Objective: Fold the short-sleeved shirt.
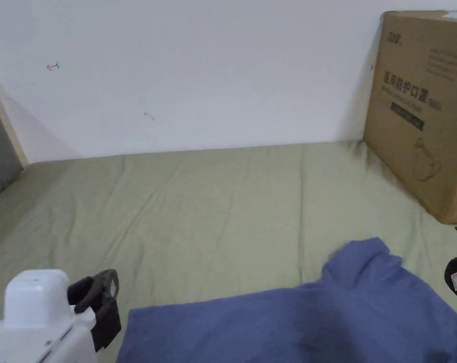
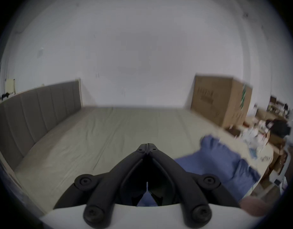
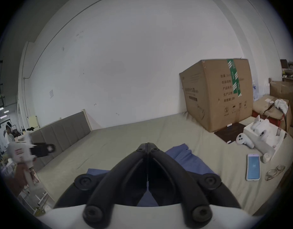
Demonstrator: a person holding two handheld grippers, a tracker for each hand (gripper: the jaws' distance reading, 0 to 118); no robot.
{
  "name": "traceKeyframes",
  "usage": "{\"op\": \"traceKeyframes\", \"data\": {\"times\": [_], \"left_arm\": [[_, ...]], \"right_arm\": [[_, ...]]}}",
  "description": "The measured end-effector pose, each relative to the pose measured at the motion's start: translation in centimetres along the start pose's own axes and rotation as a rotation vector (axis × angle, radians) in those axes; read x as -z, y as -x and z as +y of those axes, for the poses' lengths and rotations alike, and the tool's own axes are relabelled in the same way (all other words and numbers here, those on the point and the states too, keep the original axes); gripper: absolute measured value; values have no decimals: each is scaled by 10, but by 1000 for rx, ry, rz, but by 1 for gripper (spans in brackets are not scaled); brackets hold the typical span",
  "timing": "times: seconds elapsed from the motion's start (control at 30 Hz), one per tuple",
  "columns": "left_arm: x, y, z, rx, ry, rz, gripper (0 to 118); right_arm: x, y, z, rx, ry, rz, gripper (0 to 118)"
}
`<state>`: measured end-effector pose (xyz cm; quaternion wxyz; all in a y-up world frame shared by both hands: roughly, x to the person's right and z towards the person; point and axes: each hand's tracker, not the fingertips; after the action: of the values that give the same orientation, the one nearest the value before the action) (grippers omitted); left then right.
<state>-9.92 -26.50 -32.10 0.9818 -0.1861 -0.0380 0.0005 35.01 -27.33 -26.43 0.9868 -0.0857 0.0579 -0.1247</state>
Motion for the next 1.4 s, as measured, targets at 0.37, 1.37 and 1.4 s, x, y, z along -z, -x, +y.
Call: {"op": "traceKeyframes", "data": {"times": [0.37, 1.37, 1.4], "left_arm": [[248, 80, -54, -76, 586, -12, 112], [152, 45, -50, 55, 391, -100, 2], [162, 48, -54, 64, 409, -95, 2]], "right_arm": [[46, -36, -35, 52, 188, -77, 0], [376, -185, -59, 65, 926, -298, 115], [382, -187, -65, 50, 993, -281, 110]]}}
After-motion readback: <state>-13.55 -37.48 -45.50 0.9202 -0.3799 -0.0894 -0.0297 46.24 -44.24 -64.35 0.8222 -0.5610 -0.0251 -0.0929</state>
